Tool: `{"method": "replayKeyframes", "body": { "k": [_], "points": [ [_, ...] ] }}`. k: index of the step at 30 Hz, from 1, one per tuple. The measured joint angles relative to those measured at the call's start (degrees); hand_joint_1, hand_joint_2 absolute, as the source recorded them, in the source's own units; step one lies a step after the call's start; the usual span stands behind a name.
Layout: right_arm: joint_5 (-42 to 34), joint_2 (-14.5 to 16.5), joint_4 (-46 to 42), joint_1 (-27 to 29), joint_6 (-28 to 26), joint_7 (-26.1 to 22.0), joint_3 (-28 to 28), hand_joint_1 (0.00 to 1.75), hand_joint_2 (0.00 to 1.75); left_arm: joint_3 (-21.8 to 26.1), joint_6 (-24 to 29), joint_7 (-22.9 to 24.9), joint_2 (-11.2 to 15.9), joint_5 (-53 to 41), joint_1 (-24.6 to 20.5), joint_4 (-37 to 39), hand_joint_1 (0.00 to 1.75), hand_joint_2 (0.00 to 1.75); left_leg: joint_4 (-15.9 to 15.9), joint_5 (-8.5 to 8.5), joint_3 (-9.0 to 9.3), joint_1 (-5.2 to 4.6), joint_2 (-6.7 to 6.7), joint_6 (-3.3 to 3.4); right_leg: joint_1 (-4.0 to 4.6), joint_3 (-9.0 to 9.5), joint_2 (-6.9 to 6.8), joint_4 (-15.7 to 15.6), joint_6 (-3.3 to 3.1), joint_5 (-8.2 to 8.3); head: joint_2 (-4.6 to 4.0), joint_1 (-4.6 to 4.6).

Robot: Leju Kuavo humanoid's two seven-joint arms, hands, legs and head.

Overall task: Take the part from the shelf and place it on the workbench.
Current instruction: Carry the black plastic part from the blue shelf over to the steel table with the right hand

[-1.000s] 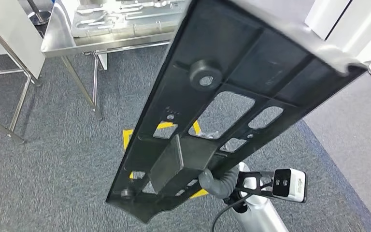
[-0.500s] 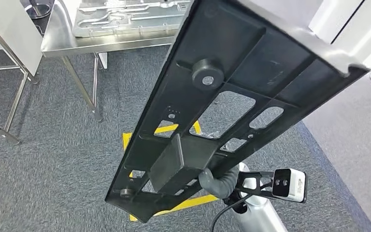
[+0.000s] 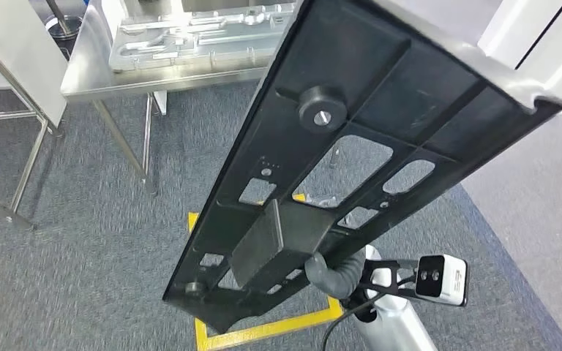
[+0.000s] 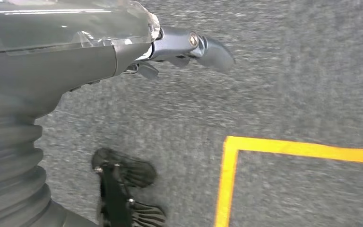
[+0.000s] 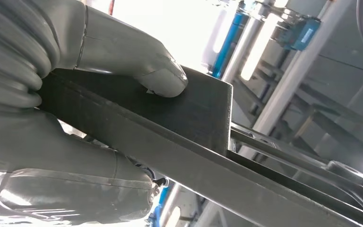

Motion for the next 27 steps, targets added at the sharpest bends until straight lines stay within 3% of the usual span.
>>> {"method": "replayKeyframes", "body": {
  "k": [2, 3, 4, 5, 7, 8, 10, 13, 15, 18, 19, 20, 21, 23, 25, 27],
  "points": [
    [0.01, 0.08, 0.04, -0.10, -0.01, -0.01, -0.01, 1.75, 1.75, 0.00, -0.01, -0.04, 0.07, 0.02, 0.04, 0.00, 0.00, 1.75, 6.69, -2.58, -4.29, 0.17, 0.13, -0.57, -0.02, 0.70, -0.01, -0.06, -0.19, -0.68, 0.00, 0.00],
    [0.01, 0.09, 0.08, -0.07, -0.01, -0.01, -0.01, 1.75, 1.75, 0.00, -0.01, -0.04, 0.11, 0.03, 0.11, 0.00, 0.00, 1.75, 9.08, -3.53, -6.27, 0.28, 0.16, -0.87, -0.05, 1.04, 0.03, -0.03, -0.16, -1.06, 0.00, -0.01],
    [0.01, 0.09, 0.13, -0.03, -0.02, 0.00, -0.01, 1.75, 1.75, 0.00, -0.01, -0.04, 0.13, 0.02, 0.18, 0.00, 0.00, 1.75, 9.75, -3.47, -7.51, 0.41, 0.19, -1.12, -0.10, 1.50, 0.08, 0.01, -0.08, -1.50, 0.00, -0.01],
    [0.00, 0.09, 0.17, -0.01, -0.04, 0.00, -0.01, 1.75, 1.75, 0.00, -0.01, -0.04, 0.14, 0.02, 0.23, 0.00, 0.00, 1.75, 8.56, -2.18, -7.81, 0.54, 0.23, -1.28, -0.16, 2.06, 0.12, 0.08, 0.05, -1.97, 0.00, -0.01],
    [-0.01, 0.10, 0.20, 0.02, -0.09, 0.00, 0.00, 1.75, 1.75, 0.00, -0.01, -0.04, 0.21, 0.02, 0.25, 0.00, 0.00, 1.75, 1.74, 3.06, -6.03, 0.75, 0.37, -1.36, -0.33, 3.41, 0.10, 0.25, 0.50, -3.10, 0.00, 0.00],
    [-0.01, 0.11, 0.22, -0.01, -0.09, 0.00, -0.01, 1.75, 1.75, 0.00, -0.01, -0.04, 0.25, 0.02, 0.23, 0.00, 0.00, 1.75, -1.45, 4.62, -5.11, 0.68, 0.47, -1.19, -0.35, 3.91, 0.10, 0.36, 0.79, -3.58, 0.00, 0.01],
    [-0.01, 0.16, 0.25, -0.05, -0.10, 0.02, -0.01, 1.75, 1.75, 0.00, -0.01, -0.03, 0.28, 0.02, 0.18, 0.00, 0.00, 1.75, -4.39, 5.66, -4.17, 0.40, 0.61, -0.41, -0.28, 4.39, 0.10, 0.52, 1.46, -4.23, 0.00, -0.01],
    [-0.01, 0.23, 0.25, -0.10, -0.14, 0.03, 0.00, 1.75, 1.75, 0.00, -0.01, -0.04, 0.28, 0.02, 0.22, 0.00, 0.00, 1.75, -4.66, 5.69, -3.62, 0.38, 0.43, 0.93, -0.23, 4.49, 0.10, 1.37, 2.39, -4.67, 0.00, -0.01],
    [-0.03, 0.26, 0.22, -0.20, -0.18, 0.02, 0.00, 1.75, 1.75, 0.00, 0.01, -0.10, 0.28, 0.02, 0.15, 0.00, 0.00, 1.75, -4.90, 5.43, -2.90, 0.52, 0.32, 1.54, -0.40, 2.49, 0.10, 5.33, 2.93, -5.95, 0.00, 0.00],
    [-0.05, 0.26, 0.22, -0.07, -0.21, 0.01, -0.01, 1.75, 1.75, 0.00, 0.05, -0.15, 0.28, 0.00, 0.16, 0.00, 0.00, 1.75, -4.98, 4.60, -2.13, 0.48, 0.29, 1.97, -0.66, -4.59, 0.09, 16.10, 3.38, -9.87, 0.00, 0.01],
    [-0.05, 0.26, 0.24, 0.02, -0.23, 0.01, -0.01, 1.75, 1.75, 0.00, 0.06, -0.15, 0.28, 0.00, 0.20, 0.00, 0.00, 1.75, -4.97, 4.24, -1.75, 0.47, 0.24, 1.93, -0.69, -6.26, 0.09, 17.72, 3.39, -10.09, 0.00, 0.01],
    [-0.05, 0.26, 0.25, 0.07, -0.26, 0.01, -0.01, 1.75, 1.75, 0.00, 0.06, -0.15, 0.28, 0.01, 0.22, 0.00, 0.00, 1.75, -4.97, 3.84, -1.24, 0.46, 0.18, 1.86, -0.69, -6.85, 0.09, 17.19, 3.30, -9.07, 0.00, 0.01],
    [-0.06, 0.26, 0.26, 0.07, -0.30, 0.01, -0.01, 1.75, 1.75, 0.00, 0.06, -0.15, 0.28, 0.02, 0.23, 0.00, 0.00, 1.75, -4.98, 3.40, -0.61, 0.46, 0.11, 1.75, -0.67, -6.30, 0.09, 14.52, 3.09, -6.90, 0.00, 0.01],
    [-0.08, 0.26, 0.30, 0.02, -0.36, 0.00, -0.02, 1.75, 1.75, 0.00, 0.06, -0.15, 0.27, 0.05, 0.18, 0.00, 0.00, 1.75, -5.03, 2.47, 0.66, 0.39, 0.00, 1.42, -0.37, -3.79, 0.09, 6.69, 2.39, -1.75, 0.00, 0.00],
    [-0.13, 0.27, 0.36, -0.09, -0.43, 0.02, -0.01, 1.75, 1.75, 0.00, 0.07, -0.15, 0.26, 0.10, 0.10, 0.00, 0.00, 1.75, -5.23, 1.79, 1.39, 0.32, -0.03, 0.82, 0.05, -2.33, 0.13, 2.17, 1.74, 0.04, 0.00, 0.02],
    [-0.18, 0.33, 0.42, -0.21, -0.51, 0.03, 0.00, 1.75, 1.75, 0.00, 0.08, -0.14, 0.25, 0.14, 0.07, -0.01, 0.00, 1.75, -5.29, 1.74, 1.91, 0.22, 0.02, 0.11, 0.11, -1.77, 0.18, 1.34, 1.29, -0.28, 0.00, 0.02]
  ]
}}
